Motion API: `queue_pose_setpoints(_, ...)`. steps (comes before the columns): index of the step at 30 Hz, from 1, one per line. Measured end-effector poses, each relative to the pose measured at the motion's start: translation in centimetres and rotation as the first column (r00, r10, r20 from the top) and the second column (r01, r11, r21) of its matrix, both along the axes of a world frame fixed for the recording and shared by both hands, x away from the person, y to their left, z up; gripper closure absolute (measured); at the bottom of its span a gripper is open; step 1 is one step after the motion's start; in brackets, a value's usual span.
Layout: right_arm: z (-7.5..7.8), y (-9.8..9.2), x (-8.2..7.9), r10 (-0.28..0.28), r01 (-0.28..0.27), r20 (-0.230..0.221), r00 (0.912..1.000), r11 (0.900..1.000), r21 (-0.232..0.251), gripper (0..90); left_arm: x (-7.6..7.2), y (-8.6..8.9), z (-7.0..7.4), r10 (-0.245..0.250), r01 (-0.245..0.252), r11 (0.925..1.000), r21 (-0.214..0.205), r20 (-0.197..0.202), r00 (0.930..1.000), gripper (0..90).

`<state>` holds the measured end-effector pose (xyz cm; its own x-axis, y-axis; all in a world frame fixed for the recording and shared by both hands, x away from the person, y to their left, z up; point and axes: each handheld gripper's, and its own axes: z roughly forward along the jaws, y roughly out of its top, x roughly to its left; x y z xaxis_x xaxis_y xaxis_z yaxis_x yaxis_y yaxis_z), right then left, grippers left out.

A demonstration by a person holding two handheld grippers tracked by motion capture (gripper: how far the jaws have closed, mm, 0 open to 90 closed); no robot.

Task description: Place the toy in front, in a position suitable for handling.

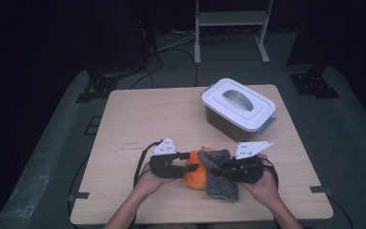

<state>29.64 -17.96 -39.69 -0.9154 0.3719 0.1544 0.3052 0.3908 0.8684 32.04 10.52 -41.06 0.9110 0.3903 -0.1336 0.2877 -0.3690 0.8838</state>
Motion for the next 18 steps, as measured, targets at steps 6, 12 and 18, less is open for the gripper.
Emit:
queue_pose_setpoints(6, 0.0, 0.2, -0.1, -0.013, 0.013, -0.017, 0.9998, 0.9998, 0.012, 75.8, -0.1, -0.2, 0.0, 0.001, -0.001, 1.0, -0.004, 0.002, 1.0, 51.1)
queue_pose_setpoints(12, -0.1, 2.0, -0.8, 0.066, -0.066, 0.0, 0.9978, 0.9978, -0.012, 75.8, -0.4, -0.5, 0.0, -0.005, 0.005, 0.9999, 0.009, 0.011, 0.9999, 50.4)
queue_pose_setpoints(18, 0.1, 0.2, -0.1, -0.003, 0.003, -0.009, 1.0, 1.0, -0.001, 75.9, -0.3, -0.3, 0.0, -0.023, 0.023, 0.9996, 0.017, 0.015, 0.9996, 50.3)
